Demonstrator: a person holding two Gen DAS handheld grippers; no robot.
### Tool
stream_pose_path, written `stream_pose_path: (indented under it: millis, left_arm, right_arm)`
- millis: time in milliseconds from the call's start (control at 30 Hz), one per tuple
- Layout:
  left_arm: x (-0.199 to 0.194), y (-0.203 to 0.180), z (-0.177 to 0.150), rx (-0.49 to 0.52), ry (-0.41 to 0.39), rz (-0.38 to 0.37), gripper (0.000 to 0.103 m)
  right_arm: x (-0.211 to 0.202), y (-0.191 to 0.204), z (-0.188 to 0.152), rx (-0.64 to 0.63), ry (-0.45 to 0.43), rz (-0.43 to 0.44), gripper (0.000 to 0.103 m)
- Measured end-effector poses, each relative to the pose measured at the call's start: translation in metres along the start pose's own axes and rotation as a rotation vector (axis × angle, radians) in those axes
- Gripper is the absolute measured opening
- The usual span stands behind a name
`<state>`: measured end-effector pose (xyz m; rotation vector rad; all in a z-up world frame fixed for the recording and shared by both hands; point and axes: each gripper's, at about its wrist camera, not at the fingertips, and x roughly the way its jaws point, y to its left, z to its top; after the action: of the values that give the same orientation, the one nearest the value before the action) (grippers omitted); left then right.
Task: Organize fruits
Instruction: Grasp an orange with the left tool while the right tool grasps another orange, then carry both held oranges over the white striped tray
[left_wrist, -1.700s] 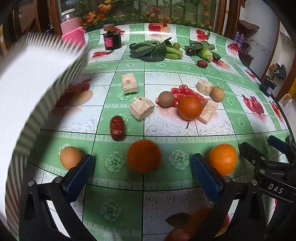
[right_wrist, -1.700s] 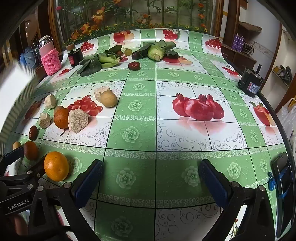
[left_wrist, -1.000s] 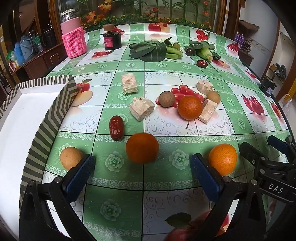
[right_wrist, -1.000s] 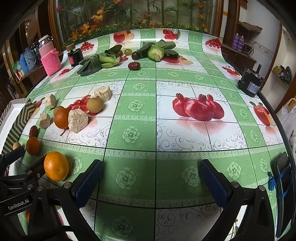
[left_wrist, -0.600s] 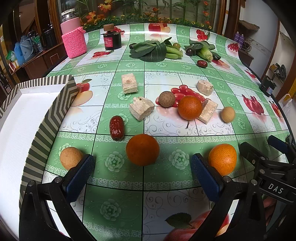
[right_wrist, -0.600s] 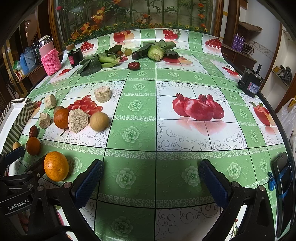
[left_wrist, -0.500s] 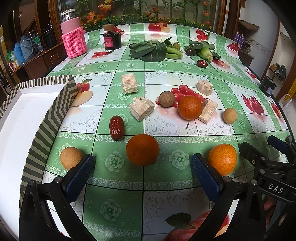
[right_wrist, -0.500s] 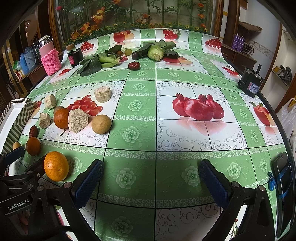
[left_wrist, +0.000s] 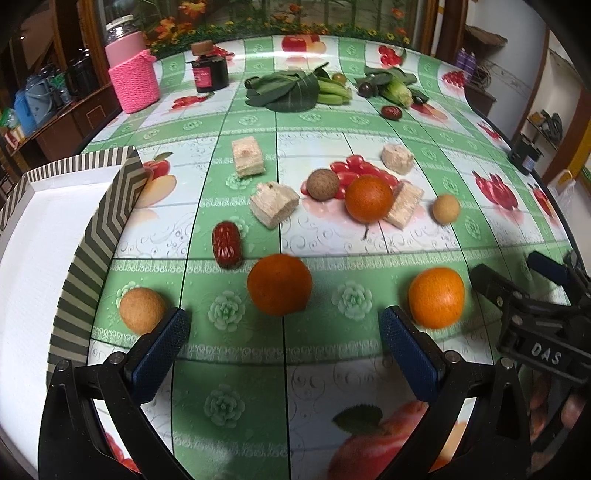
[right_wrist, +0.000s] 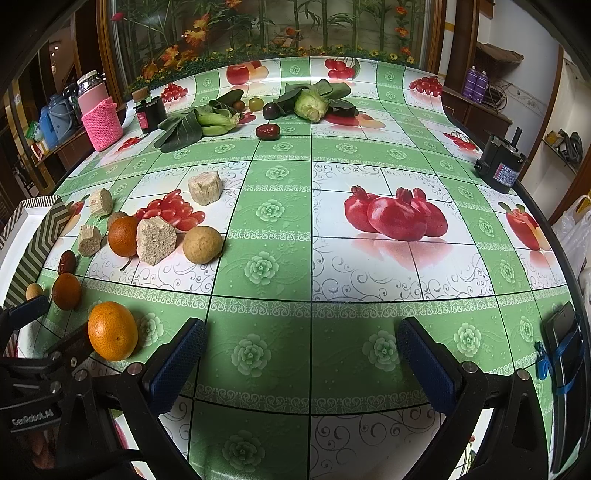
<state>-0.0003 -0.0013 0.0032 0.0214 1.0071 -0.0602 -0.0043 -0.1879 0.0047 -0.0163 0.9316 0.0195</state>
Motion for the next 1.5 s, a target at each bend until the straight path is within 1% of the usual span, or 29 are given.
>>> stream_pose_path:
  millis: [100, 200, 267, 400, 500, 600, 667, 767, 800, 867, 900, 933, 967, 1000, 1033, 1100, 1133, 1200, 1400, 1500]
  left_arm:
    - [-0.014, 0.003, -0.009, 0.022, -0.017, -0.02, 0.103]
    - [-0.039, 0.004, -0.019, 0.079, -0.064, -0.038, 0.103]
    - [-0.053, 0.005, -0.025, 0.115, -0.078, -0.065, 0.103]
    - [-0.069, 0.002, -0.042, 0.188, -0.056, -0.135, 0.103]
    - [-0.073, -0.007, -0.057, 0.244, -0.033, -0.176, 0.103]
    - [-0.076, -0.018, -0.067, 0.293, -0.038, -0.185, 0.103]
    - [-0.078, -0.026, -0.069, 0.322, -0.049, -0.19, 0.099]
    - [-0.077, -0.034, -0.071, 0.348, -0.043, -0.207, 0.09]
    - [-0.076, -0.037, -0.072, 0.363, -0.038, -0.213, 0.083]
    - [-0.074, -0.041, -0.074, 0.375, -0.024, -0.238, 0.078]
    - [-0.073, -0.043, -0.075, 0.377, -0.02, -0.251, 0.07]
    - [-0.072, -0.045, -0.076, 0.381, -0.014, -0.265, 0.058]
    - [-0.071, -0.048, -0.077, 0.387, -0.005, -0.273, 0.052]
    - [-0.069, -0.05, -0.078, 0.391, -0.001, -0.271, 0.041]
    - [-0.067, -0.051, -0.079, 0.394, 0.005, -0.268, 0.034]
    - [-0.067, -0.05, -0.079, 0.397, -0.005, -0.256, 0.029]
    - [-0.067, -0.049, -0.078, 0.392, -0.004, -0.261, 0.029]
    - [-0.067, -0.044, -0.076, 0.368, 0.0, -0.27, 0.029]
    - [-0.067, -0.023, -0.068, 0.311, -0.015, -0.229, 0.028]
    - [-0.067, -0.013, -0.064, 0.288, -0.019, -0.212, 0.028]
  right_arm:
    - [-0.003, 0.001, 0.0, -0.016, 0.006, -0.002, 0.103]
    - [-0.012, -0.003, -0.002, -0.028, 0.001, 0.015, 0.101]
    - [-0.023, -0.007, -0.004, -0.037, -0.017, 0.021, 0.099]
    - [-0.042, -0.01, -0.002, -0.073, -0.048, 0.051, 0.098]
    - [-0.052, -0.01, -0.003, -0.09, -0.052, 0.094, 0.094]
    - [-0.057, -0.006, -0.008, -0.113, -0.05, 0.12, 0.09]
    - [-0.057, -0.003, -0.01, -0.133, -0.043, 0.122, 0.084]
    - [-0.057, 0.003, -0.014, -0.159, -0.031, 0.137, 0.077]
    - [-0.057, 0.005, -0.015, -0.164, -0.027, 0.149, 0.076]
    - [-0.057, 0.007, -0.016, -0.171, -0.027, 0.161, 0.074]
    - [-0.057, 0.009, -0.017, -0.177, -0.025, 0.169, 0.072]
    - [-0.057, 0.011, -0.017, -0.183, -0.023, 0.173, 0.069]
    - [-0.057, 0.013, -0.017, -0.19, -0.02, 0.179, 0.066]
    - [-0.056, 0.016, -0.017, -0.199, -0.017, 0.188, 0.064]
    - [-0.056, 0.018, -0.016, -0.205, -0.014, 0.194, 0.062]
    - [-0.054, 0.024, -0.016, -0.217, -0.008, 0.214, 0.061]
    - [-0.053, 0.026, -0.015, -0.218, -0.004, 0.226, 0.061]
    - [-0.05, 0.032, -0.012, -0.219, 0.001, 0.255, 0.059]
    - [-0.042, 0.057, -0.004, -0.245, 0.013, 0.334, 0.06]
    - [-0.035, 0.069, -0.001, -0.269, 0.021, 0.332, 0.059]
